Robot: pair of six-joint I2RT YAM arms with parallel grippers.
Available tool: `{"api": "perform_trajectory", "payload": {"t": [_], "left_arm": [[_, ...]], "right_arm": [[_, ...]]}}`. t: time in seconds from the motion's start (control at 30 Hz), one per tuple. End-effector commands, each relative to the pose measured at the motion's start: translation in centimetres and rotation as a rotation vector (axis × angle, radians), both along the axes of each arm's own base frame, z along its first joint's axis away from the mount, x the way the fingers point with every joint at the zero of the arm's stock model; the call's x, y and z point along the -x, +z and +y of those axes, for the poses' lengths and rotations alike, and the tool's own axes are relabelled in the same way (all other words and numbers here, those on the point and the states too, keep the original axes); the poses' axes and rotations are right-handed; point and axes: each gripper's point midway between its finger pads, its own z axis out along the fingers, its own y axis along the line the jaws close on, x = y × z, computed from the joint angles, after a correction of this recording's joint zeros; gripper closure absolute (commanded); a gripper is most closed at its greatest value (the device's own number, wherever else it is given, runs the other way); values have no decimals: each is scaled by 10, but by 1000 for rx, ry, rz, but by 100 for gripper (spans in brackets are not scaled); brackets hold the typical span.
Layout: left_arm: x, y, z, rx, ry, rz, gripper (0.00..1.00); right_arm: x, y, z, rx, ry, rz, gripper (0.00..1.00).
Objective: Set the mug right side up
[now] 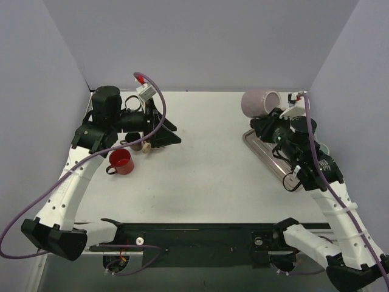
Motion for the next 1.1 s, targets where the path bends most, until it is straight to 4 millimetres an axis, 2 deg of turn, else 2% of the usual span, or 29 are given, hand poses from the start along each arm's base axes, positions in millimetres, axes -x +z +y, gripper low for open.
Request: {"api": "perform_trajectory", "payload": {"t": [0.0, 0.03, 0.07, 0.17, 0.4, 0.47, 0.53, 0.57, 0.67, 0.7, 0.73, 0.77, 0.8, 0.83, 0.87, 0.9, 0.97, 1.07], "left_arm": [[29, 59, -18, 289, -183, 84, 14], [34, 60, -19, 310, -185, 180, 14], [32, 66, -20, 342, -203, 103, 13], [30, 71, -21, 371, -187, 108, 13], [39, 91, -18, 412, -204, 63, 14], [43, 94, -17, 419, -205, 47, 18], [47, 95, -16, 431, -209, 51, 28], [48, 96, -16, 443, -212, 54, 38], [48, 99, -13, 453, -196, 41, 100], [45, 95, -11, 441, -175, 61, 100], [36, 95, -6, 435, -129, 22, 100], [27, 83, -3, 399, -67, 84, 100], [0, 73, 8, 344, 76, -21, 100], [-25, 47, 26, 223, 332, 100, 100], [-28, 11, 35, 42, 388, 74, 100], [-40, 7, 47, -42, 494, 4, 100], [-48, -23, 60, -241, 552, -89, 100], [-40, -77, 70, -492, 439, -93, 100]], "right_arm": [[33, 90, 88, -274, 331, -247, 100], [45, 110, 106, -328, 399, -295, 100], [49, 111, 117, -341, 426, -296, 100], [72, 125, 157, -383, 558, -313, 100], [91, 130, 216, -409, 718, -284, 100], [95, 128, 230, -417, 754, -261, 100], [94, 126, 238, -419, 769, -249, 100], [93, 121, 245, -418, 781, -235, 100], [91, 116, 255, -427, 799, -213, 100], [88, 108, 257, -409, 794, -190, 100], [84, 102, 256, -390, 775, -177, 100], [78, 89, 249, -351, 731, -136, 90], [72, 82, 242, -317, 694, -128, 72], [64, 67, 228, -267, 621, -89, 46], [58, 56, 216, -220, 578, -74, 33], [49, 44, 194, -161, 481, -56, 9], [38, 22, 161, -89, 354, -16, 8], [18, -4, 111, -30, 199, 44, 7]]}}
